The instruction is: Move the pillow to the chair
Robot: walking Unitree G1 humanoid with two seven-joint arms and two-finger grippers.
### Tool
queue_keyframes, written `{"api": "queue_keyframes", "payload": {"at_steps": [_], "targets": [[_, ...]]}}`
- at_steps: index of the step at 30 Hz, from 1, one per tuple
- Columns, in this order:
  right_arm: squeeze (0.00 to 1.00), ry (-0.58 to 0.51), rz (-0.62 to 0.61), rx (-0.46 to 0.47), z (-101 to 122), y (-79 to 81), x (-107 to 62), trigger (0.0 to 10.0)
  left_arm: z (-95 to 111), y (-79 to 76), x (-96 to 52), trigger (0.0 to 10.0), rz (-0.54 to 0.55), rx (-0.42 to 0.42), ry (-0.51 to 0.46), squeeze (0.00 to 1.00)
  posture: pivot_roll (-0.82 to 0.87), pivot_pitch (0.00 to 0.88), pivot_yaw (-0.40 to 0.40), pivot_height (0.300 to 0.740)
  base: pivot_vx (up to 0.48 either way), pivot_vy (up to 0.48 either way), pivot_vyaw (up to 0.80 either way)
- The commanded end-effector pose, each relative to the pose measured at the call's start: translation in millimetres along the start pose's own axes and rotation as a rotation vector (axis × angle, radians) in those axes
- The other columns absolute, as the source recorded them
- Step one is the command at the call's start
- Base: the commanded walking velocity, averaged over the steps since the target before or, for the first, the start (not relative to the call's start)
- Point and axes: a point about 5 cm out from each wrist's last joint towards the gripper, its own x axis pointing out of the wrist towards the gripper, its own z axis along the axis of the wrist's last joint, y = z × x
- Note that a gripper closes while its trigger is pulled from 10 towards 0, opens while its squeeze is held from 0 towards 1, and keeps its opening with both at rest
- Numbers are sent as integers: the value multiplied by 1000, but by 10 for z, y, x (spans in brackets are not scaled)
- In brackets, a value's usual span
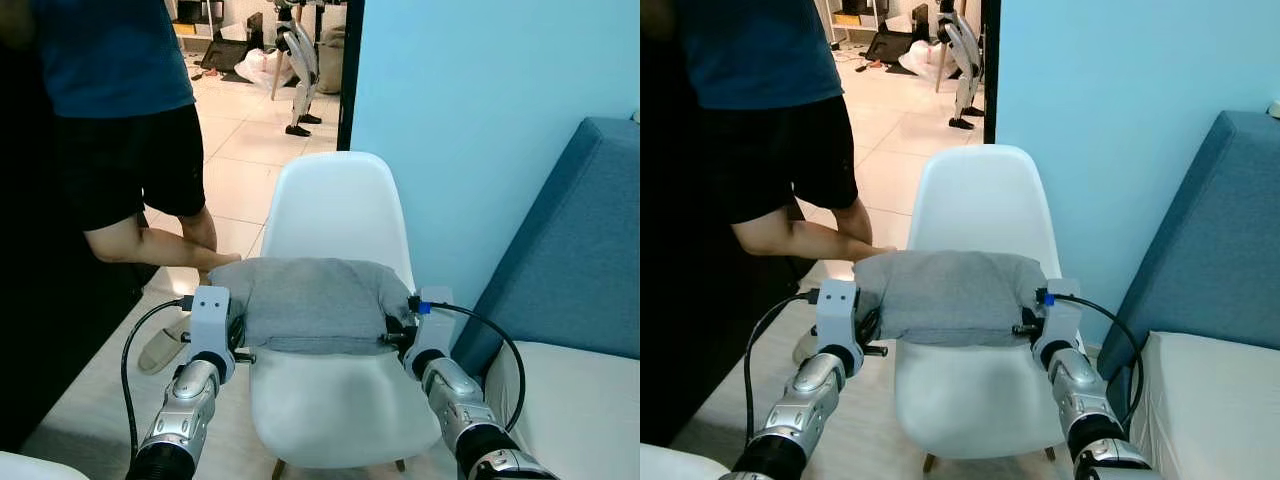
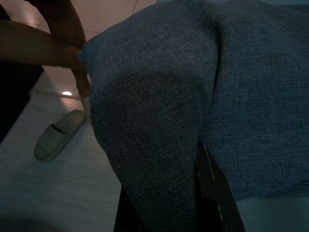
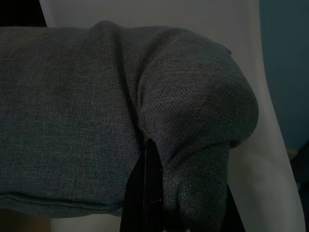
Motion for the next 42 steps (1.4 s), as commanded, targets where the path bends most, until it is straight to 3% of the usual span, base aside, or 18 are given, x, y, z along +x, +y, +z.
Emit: {"api": "queue_keyframes", "payload": {"at_steps": [1,13,30,34,42], "targets": [[0,-20,-25,17,60,-51,10,10000,82,77,13,10000,20,29,-38,0,24,64,14,651,0,0,0],[0,-26,-36,27,14,-63,-23,10000,91,26,31,10000,-7,34,-33,0,20,67,37,642,0,0,0],[0,-90,-41,16,223,-81,44,10000,189,-75,62,10000,-64,75,-103,0,8,66,10,632,0,0,0],[0,-102,-12,-9,344,-31,107,10000,235,36,99,10000,28,103,-116,0,11,90,-13,632,0,0,0],[0,-134,17,-22,477,32,162,10000,306,82,106,10000,37,109,-150,0,11,115,-19,612,0,0,0]]}}
